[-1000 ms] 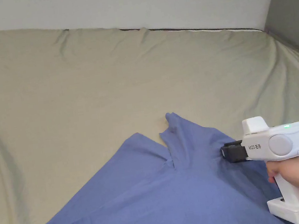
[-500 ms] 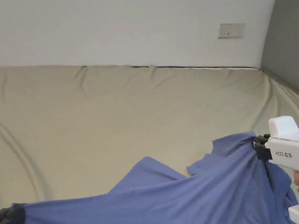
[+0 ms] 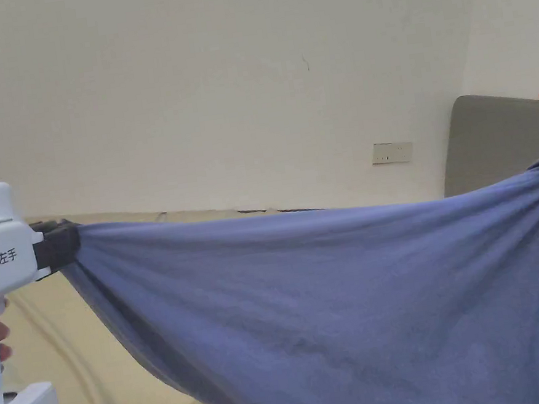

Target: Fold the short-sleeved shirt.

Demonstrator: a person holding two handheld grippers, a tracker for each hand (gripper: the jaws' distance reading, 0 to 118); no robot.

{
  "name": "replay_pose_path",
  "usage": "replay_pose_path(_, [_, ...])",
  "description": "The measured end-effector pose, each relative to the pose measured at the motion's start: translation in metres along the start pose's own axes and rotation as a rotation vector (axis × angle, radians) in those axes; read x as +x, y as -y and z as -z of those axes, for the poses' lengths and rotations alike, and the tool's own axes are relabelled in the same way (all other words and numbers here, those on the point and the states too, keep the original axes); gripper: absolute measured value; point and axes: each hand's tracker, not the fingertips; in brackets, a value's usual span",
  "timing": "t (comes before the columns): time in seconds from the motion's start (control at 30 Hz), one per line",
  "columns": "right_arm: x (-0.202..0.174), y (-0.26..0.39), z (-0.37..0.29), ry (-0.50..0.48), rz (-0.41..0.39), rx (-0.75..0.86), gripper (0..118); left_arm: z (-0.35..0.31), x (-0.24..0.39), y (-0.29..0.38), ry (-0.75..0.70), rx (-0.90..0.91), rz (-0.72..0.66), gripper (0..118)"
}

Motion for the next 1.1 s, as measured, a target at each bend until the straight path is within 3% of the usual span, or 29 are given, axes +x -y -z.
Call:
replay_pose_path(0.13, [-0.004, -0.017, -0.006, 0.053, -0.060, 0.081, 4, 0.008, 0.015, -0.039, -0.045, 0.089, 0.082, 0])
replay_pose_path(0.27, [-0.012, -0.031, -0.003, 0.075, -0.013, 0.085, 4, 0.016, 0.016, -0.068, -0.084, 0.088, 0.049, 0])
replay_pose_path(0.37, [-0.022, -0.039, 0.004, 0.100, -0.048, 0.121, 4, 0.021, 0.015, -0.079, -0.127, 0.098, 0.096, 0])
replay_pose_path(0.5, [-0.031, -0.048, 0.021, 0.099, -0.010, 0.135, 4, 0.033, 0.009, -0.086, -0.146, 0.095, 0.095, 0])
replay_pose_path(0.63, [-0.043, -0.060, 0.050, 0.103, -0.009, 0.140, 4, 0.058, 0.001, -0.097, -0.187, 0.079, 0.070, 0])
replay_pose_path(0.67, [-0.048, -0.064, 0.057, 0.122, -0.035, 0.140, 4, 0.064, -0.001, -0.099, -0.194, 0.083, 0.069, 0])
replay_pose_path(0.7, [-0.055, -0.069, 0.063, 0.159, -0.133, 0.197, 4, 0.071, -0.002, -0.102, -0.197, 0.087, 0.075, 0])
replay_pose_path(0.73, [-0.059, -0.074, 0.072, 0.143, -0.145, 0.206, 4, 0.080, -0.005, -0.107, -0.204, 0.084, 0.082, 0])
replay_pose_path(0.87, [-0.060, -0.104, 0.112, 0.129, -0.098, 0.220, 4, 0.114, -0.014, -0.131, -0.224, 0.075, 0.091, 0])
replay_pose_path(1.1, [-0.067, -0.151, 0.206, 0.151, -0.094, 0.247, 4, 0.186, -0.014, -0.178, -0.280, 0.118, 0.100, 0])
